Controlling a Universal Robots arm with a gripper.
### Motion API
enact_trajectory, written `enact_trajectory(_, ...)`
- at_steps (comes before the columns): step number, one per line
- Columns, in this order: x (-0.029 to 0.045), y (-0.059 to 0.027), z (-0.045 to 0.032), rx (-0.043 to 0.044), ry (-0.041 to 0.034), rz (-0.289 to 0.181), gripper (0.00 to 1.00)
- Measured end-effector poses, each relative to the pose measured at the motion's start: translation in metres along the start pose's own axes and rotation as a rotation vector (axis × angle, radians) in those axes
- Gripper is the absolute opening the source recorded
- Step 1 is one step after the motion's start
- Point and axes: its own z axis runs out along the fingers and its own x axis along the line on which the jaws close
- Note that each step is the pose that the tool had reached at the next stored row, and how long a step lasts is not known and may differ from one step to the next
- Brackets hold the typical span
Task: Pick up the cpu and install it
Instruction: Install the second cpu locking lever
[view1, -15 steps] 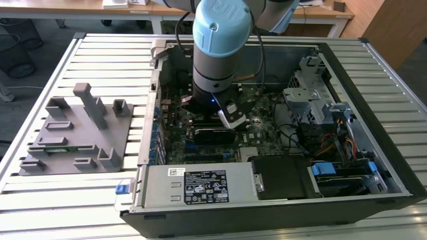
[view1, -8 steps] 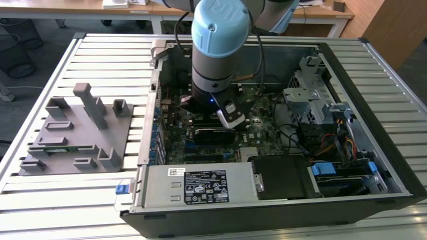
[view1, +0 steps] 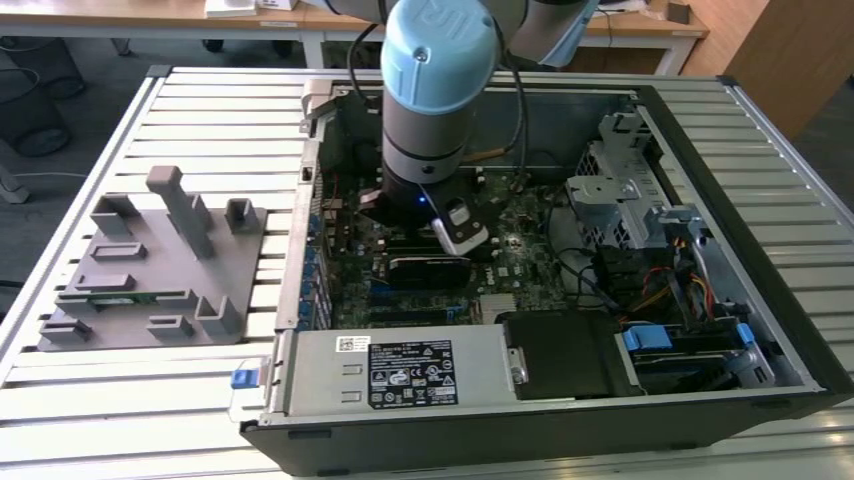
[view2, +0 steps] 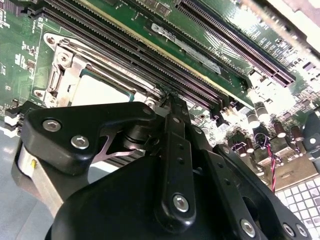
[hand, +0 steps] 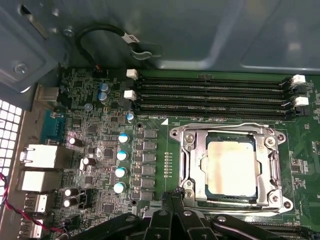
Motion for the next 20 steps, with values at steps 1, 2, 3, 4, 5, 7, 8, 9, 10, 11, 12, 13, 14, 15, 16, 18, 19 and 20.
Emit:
enact_trajectory(1, 0.0002, 0.0001, 0.0001, 0.0000, 0.0000, 0.000, 0.11)
enact_trajectory(2, 0.0004, 0.0002, 0.0002, 0.0001, 0.0001, 0.000, 0.11)
enact_trajectory(3, 0.0006, 0.0002, 0.0004, 0.0002, 0.0001, 0.000, 0.11)
enact_trajectory(4, 0.0008, 0.0002, 0.0006, 0.0001, 0.0001, 0.000, 0.11)
enact_trajectory(5, 0.0009, 0.0001, 0.0008, 0.0001, 0.0001, 0.000, 0.11)
enact_trajectory(7, 0.0011, 0.0001, 0.0010, 0.0004, 0.0002, 0.000, 0.11)
enact_trajectory(8, 0.0011, 0.0001, 0.0011, 0.0011, 0.0002, 0.000, 0.11)
enact_trajectory(9, 0.0011, 0.0001, 0.0011, 0.0014, 0.0002, 0.000, 0.11)
enact_trajectory(10, 0.0011, 0.0001, 0.0011, 0.0014, 0.0001, 0.000, 0.11)
enact_trajectory(11, 0.0011, 0.0001, 0.0010, 0.0014, 0.0001, 0.000, 0.11)
enact_trajectory(12, 0.0012, 0.0002, 0.0005, 0.0014, 0.0001, 0.000, 0.11)
enact_trajectory(13, 0.0012, 0.0004, -0.0002, 0.0010, -0.0001, 0.000, 0.11)
enact_trajectory(14, 0.0011, 0.0007, -0.0010, 0.0003, -0.0003, 0.000, 0.11)
enact_trajectory(15, 0.0012, 0.0011, -0.0023, 0.0003, -0.0002, 0.000, 0.11)
enact_trajectory(16, 0.0013, 0.0015, -0.0039, 0.0007, 0.0000, 0.000, 0.11)
enact_trajectory(18, 0.0013, 0.0020, -0.0060, 0.0008, 0.0000, 0.000, 0.11)
enact_trajectory(19, 0.0013, 0.0022, -0.0067, 0.0008, 0.0000, 0.000, 0.11)
enact_trajectory(20, 0.0013, 0.0022, -0.0067, 0.0006, -0.0001, 0.000, 0.11)
